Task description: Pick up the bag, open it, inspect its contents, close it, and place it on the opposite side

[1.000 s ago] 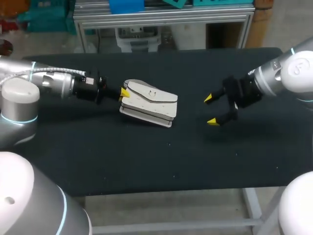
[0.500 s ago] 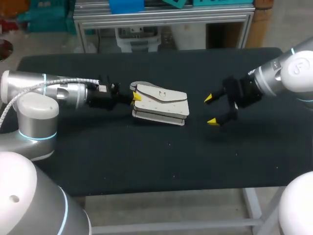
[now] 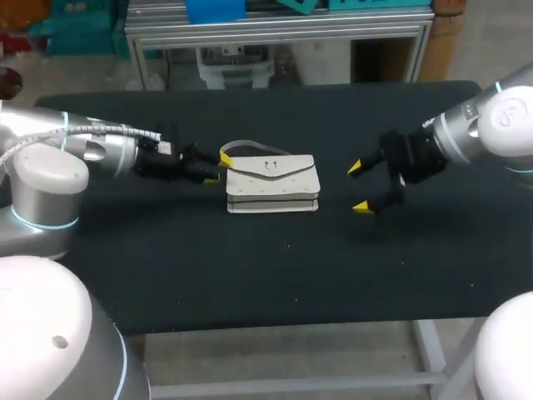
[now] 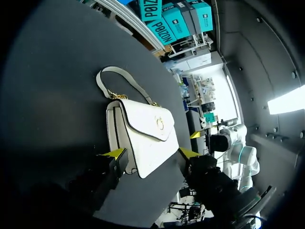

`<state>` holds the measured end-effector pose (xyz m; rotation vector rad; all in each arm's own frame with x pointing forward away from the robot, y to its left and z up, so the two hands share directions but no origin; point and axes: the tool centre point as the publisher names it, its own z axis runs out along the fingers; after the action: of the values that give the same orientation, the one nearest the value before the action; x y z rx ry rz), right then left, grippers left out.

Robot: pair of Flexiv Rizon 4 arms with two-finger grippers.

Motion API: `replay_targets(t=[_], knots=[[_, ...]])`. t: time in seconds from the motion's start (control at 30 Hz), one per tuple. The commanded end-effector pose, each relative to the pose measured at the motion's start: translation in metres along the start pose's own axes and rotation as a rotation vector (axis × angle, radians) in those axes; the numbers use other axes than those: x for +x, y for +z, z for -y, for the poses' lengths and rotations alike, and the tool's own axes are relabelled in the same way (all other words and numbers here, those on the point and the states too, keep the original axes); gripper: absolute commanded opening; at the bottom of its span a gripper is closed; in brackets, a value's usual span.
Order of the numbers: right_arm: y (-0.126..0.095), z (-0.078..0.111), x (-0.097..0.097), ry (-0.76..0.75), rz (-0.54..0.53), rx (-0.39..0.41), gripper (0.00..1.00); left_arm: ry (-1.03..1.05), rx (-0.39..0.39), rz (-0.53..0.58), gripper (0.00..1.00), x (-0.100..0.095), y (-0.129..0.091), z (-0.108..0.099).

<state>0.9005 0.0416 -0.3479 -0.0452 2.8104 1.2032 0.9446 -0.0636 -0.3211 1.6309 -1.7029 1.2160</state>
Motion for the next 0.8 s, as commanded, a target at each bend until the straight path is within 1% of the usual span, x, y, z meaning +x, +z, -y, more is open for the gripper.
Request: replay_targets(t=[0.03, 0.07, 0.1, 0.13, 0.2, 0.23, 0.3, 0.33, 0.37, 0.43, 0.47, 0.5, 0.53, 0.6, 0.63, 0.73, 0.8], knots=[[0.0, 0.0, 0.0, 0.0, -0.001, -0.002, 1.0, 0.041, -0.15, 0.034, 1.0, 0.0, -0.032, 0.008], [0.0, -0.001, 0.0, -0.004, 0.003, 0.001, 1.0, 0.066, -0.158, 0.044, 1.0, -0.001, -0.037, 0.01], [-0.001, -0.002, 0.0, -0.013, 0.006, 0.0, 1.0, 0.094, -0.206, 0.049, 1.0, -0.001, -0.041, 0.011], [-0.001, -0.003, 0.0, -0.02, 0.013, 0.006, 1.0, 0.102, -0.193, 0.051, 1.0, -0.001, -0.044, 0.012], [-0.002, -0.005, -0.001, -0.021, 0.018, 0.013, 1.0, 0.172, -0.239, 0.073, 1.0, 0.0, -0.05, 0.013], [-0.003, -0.006, -0.001, -0.021, 0.021, 0.02, 1.0, 0.185, -0.207, 0.088, 1.0, 0.0, -0.053, 0.014], [-0.005, -0.008, -0.002, -0.022, 0.029, 0.026, 1.0, 0.237, -0.238, 0.108, 1.0, 0.001, -0.057, 0.017], [-0.006, -0.009, -0.003, -0.025, 0.035, 0.034, 1.0, 0.252, -0.232, 0.117, 1.0, 0.001, -0.059, 0.018], [-0.008, -0.01, -0.003, -0.025, 0.04, 0.042, 1.0, 0.279, -0.264, 0.119, 1.0, 0.001, -0.061, 0.02], [-0.01, -0.013, -0.004, -0.034, 0.047, 0.051, 1.0, 0.332, -0.269, 0.164, 1.0, -0.002, -0.063, 0.025], [-0.012, -0.015, -0.005, -0.04, 0.051, 0.059, 1.0, 0.36, -0.293, 0.175, 1.0, -0.003, -0.065, 0.027], [-0.013, -0.016, -0.005, -0.046, 0.057, 0.065, 1.0, 0.369, -0.279, 0.185, 1.0, -0.004, -0.066, 0.031], [-0.014, -0.018, -0.005, -0.051, 0.062, 0.07, 1.0, 0.386, -0.286, 0.193, 1.0, -0.004, -0.067, 0.032], [-0.015, -0.022, -0.006, -0.065, 0.065, 0.073, 1.0, 0.418, -0.288, 0.201, 1.0, -0.005, -0.069, 0.035], [-0.016, -0.024, -0.006, -0.071, 0.07, 0.08, 1.0, 0.45, -0.304, 0.207, 1.0, -0.004, -0.07, 0.036], [-0.017, -0.028, -0.006, -0.093, 0.08, 0.094, 1.0, 0.493, -0.321, 0.206, 1.0, -0.003, -0.073, 0.039], [-0.017, -0.032, -0.005, -0.112, 0.09, 0.109, 1.0, 0.544, -0.355, 0.209, 1.0, -0.001, -0.077, 0.041]])
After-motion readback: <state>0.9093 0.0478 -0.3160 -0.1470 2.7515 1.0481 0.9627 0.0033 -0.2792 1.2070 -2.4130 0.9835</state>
